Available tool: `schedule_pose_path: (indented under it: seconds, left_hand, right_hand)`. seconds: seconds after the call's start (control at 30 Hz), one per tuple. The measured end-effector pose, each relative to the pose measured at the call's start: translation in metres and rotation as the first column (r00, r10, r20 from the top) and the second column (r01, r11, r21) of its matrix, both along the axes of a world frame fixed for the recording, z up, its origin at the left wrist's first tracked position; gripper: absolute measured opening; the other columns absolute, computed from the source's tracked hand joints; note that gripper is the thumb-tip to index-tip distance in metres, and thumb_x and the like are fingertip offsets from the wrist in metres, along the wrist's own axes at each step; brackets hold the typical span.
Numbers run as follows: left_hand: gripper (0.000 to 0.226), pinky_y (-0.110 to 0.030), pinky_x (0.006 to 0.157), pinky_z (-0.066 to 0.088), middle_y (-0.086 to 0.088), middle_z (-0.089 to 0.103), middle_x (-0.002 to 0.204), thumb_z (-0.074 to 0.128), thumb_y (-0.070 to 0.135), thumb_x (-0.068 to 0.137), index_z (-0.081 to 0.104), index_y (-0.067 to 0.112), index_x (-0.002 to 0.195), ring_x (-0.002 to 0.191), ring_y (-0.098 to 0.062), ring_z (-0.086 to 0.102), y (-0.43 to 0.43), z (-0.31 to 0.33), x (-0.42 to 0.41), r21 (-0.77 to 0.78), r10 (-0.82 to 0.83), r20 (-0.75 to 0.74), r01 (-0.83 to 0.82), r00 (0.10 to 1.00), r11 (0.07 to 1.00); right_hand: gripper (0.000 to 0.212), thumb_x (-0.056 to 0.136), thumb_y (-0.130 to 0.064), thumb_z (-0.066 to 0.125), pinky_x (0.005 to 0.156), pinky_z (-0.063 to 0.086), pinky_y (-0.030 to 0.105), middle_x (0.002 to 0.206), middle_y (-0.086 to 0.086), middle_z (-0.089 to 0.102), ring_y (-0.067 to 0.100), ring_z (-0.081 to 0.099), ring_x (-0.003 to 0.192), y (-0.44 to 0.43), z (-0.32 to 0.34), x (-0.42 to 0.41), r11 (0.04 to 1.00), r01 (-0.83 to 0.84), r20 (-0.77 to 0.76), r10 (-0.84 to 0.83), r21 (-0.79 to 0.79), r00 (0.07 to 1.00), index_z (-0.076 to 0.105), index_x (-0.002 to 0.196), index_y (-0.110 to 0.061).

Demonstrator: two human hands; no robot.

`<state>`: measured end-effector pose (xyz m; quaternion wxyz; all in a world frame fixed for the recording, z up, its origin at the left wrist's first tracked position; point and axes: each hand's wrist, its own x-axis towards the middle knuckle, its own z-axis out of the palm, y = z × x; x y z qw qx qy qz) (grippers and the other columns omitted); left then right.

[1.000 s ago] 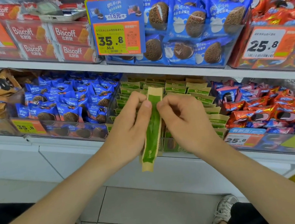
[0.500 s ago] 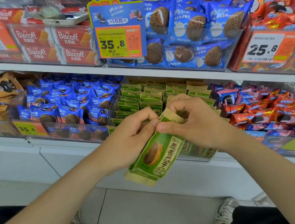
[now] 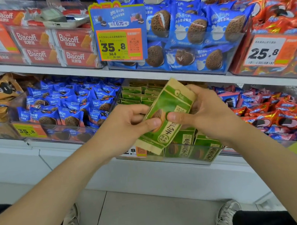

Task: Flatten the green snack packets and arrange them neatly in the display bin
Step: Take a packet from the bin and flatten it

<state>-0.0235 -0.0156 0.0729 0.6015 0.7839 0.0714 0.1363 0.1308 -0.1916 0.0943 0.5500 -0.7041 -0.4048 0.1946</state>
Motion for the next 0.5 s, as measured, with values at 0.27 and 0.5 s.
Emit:
schedule_pose_path:
  seconds: [0.27,0.5]
  left_hand:
    - [0.017,-0.041,0.082,0.061,0.012,0.074,0.081,0.064,0.031,0.105,0.076,0.024,0.095,0.076,-0.009,0.070,0.046,-0.001,0.044,0.576,0.352,0.143,-0.367,0.925,0.731]
    - [0.026,-0.037,0.077,0.049,0.010,0.049,0.094,0.088,0.064,0.071,0.074,0.041,0.070,0.090,-0.018,0.056,0.073,-0.019,0.071,0.796,0.318,-0.063,-0.145,0.946,0.588]
  right_hand:
    - [0.038,0.082,-0.030,0.092,0.077,0.063,0.045,0.092,-0.016,0.078,0.007,0.077,0.081,0.015,0.009,0.015,0.880,0.382,0.401,-0.470,0.282,0.786,0.062,0.105,-0.031]
    - [0.040,0.090,-0.035,0.084,0.084,0.059,0.042,0.102,-0.023,0.071,0.011,0.072,0.080,0.039,-0.015,0.026,0.937,0.324,0.580,-0.339,0.133,0.740,0.064,0.123,-0.024]
